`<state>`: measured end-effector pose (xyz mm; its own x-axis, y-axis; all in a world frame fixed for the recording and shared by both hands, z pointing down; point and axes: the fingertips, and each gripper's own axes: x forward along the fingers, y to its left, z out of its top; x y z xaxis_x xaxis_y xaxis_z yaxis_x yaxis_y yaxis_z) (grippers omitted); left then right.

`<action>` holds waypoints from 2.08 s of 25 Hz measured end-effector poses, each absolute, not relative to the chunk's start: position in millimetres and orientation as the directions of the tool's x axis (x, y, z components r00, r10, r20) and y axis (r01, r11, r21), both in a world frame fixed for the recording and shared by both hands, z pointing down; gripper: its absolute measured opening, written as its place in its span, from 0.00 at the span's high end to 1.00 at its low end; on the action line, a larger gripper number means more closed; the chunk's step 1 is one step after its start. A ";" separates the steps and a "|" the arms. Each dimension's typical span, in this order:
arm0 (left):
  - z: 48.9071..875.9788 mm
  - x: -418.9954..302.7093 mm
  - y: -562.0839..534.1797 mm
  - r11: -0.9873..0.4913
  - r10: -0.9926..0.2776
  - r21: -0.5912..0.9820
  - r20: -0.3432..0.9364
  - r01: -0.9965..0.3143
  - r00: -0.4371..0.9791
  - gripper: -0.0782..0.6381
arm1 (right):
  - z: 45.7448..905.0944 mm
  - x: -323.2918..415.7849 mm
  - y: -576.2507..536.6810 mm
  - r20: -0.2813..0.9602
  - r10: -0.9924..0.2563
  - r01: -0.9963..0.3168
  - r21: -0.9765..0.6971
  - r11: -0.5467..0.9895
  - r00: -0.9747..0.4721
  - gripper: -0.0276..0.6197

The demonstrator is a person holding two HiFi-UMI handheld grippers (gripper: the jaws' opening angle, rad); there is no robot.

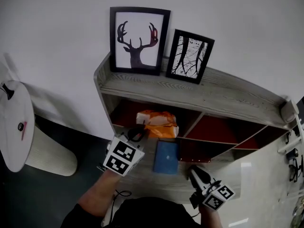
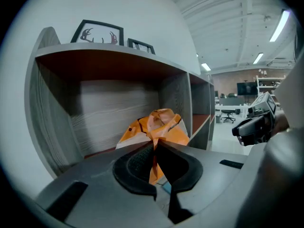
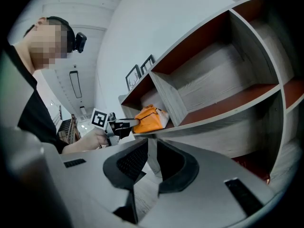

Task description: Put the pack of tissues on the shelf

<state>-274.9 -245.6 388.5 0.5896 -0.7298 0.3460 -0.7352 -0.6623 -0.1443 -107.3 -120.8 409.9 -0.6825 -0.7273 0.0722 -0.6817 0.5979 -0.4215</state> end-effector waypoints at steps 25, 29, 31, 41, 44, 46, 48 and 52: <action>364.8 -271.1 -213.8 -0.619 -0.783 -0.207 0.232 -0.757 0.577 0.59 | 402.5 -94.1 -70.7 0.067 -0.763 -0.718 -0.401 0.569 -0.643 0.92; 363.0 -258.7 -181.1 -0.627 -0.777 -0.187 0.218 -0.756 0.590 0.60 | 406.1 -80.0 -65.7 0.087 -0.746 -0.714 -0.383 0.586 -0.660 0.92; 362.4 -251.8 -166.7 -0.620 -0.783 -0.176 0.207 -0.765 0.587 0.63 | 407.9 -70.9 -62.3 0.091 -0.735 -0.709 -0.367 0.602 -0.672 0.92; 362.6 -183.5 -107.8 -0.625 -0.775 0.010 0.104 -0.780 0.623 0.85 | 392.0 -14.0 -48.7 0.049 -0.698 -0.680 -0.289 0.674 -0.714 0.92; 368.6 -159.8 -93.6 -0.647 -0.755 0.040 0.100 -0.761 0.648 0.86 | 389.2 1.8 -44.7 0.037 -0.701 -0.682 -0.276 0.678 -0.712 0.92; 372.1 -144.2 -85.4 -0.665 -0.738 0.061 0.099 -0.744 0.668 0.87 | 388.5 11.9 -41.9 0.028 -0.706 -0.686 -0.267 0.677 -0.707 0.92; 374.4 -128.4 -78.6 -0.686 -0.717 0.073 0.098 -0.724 0.690 0.87 | 388.5 20.7 -40.6 0.026 -0.707 -0.689 -0.255 0.679 -0.706 0.92; 380.5 -101.6 -66.9 -0.712 -0.689 0.086 0.108 -0.697 0.717 0.87 | 391.4 35.9 -34.8 0.031 -0.703 -0.689 -0.233 0.686 -0.710 0.92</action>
